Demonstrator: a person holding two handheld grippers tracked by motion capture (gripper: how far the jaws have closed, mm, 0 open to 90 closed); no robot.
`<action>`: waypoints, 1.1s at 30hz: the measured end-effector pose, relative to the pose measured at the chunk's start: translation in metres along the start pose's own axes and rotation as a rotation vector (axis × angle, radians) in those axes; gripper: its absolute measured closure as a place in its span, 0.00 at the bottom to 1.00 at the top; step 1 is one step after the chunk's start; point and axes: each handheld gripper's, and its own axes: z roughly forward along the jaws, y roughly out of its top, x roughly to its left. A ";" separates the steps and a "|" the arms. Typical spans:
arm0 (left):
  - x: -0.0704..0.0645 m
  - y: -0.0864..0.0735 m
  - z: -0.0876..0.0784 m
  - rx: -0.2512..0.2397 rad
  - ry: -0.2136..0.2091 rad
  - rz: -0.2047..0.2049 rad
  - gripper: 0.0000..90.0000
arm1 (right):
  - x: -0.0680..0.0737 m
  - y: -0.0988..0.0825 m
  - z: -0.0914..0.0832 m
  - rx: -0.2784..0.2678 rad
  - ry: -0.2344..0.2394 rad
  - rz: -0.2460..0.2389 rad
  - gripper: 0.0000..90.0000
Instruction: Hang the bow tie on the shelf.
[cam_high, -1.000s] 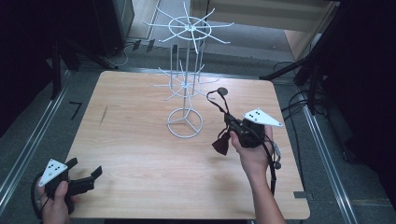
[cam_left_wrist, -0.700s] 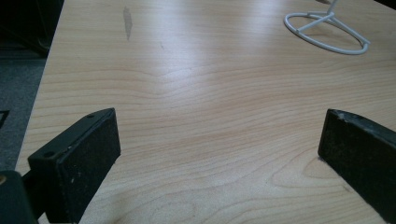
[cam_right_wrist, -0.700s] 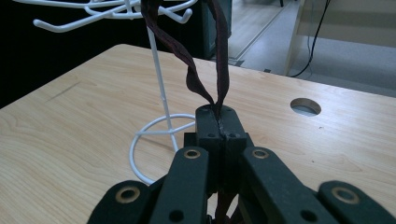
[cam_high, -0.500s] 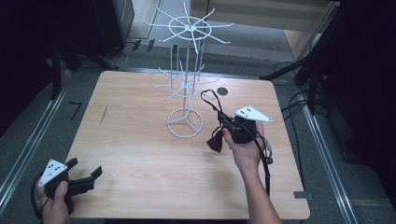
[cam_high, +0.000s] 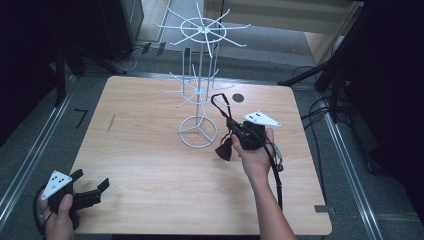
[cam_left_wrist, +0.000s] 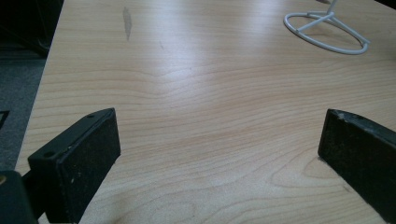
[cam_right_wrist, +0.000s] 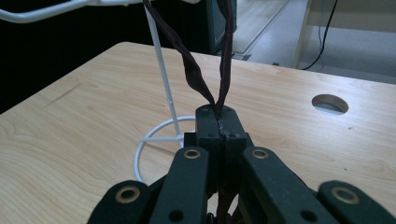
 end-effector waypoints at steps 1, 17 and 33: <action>0.000 0.000 0.000 0.000 0.000 0.000 0.00 | 0.000 0.000 0.001 0.002 0.000 0.001 1.00; 0.000 0.000 0.000 0.001 -0.002 0.001 0.00 | 0.005 -0.014 0.036 0.061 -0.028 -0.014 1.00; 0.000 0.000 0.000 0.001 -0.003 0.000 0.00 | 0.003 -0.022 0.051 0.083 -0.012 -0.011 0.99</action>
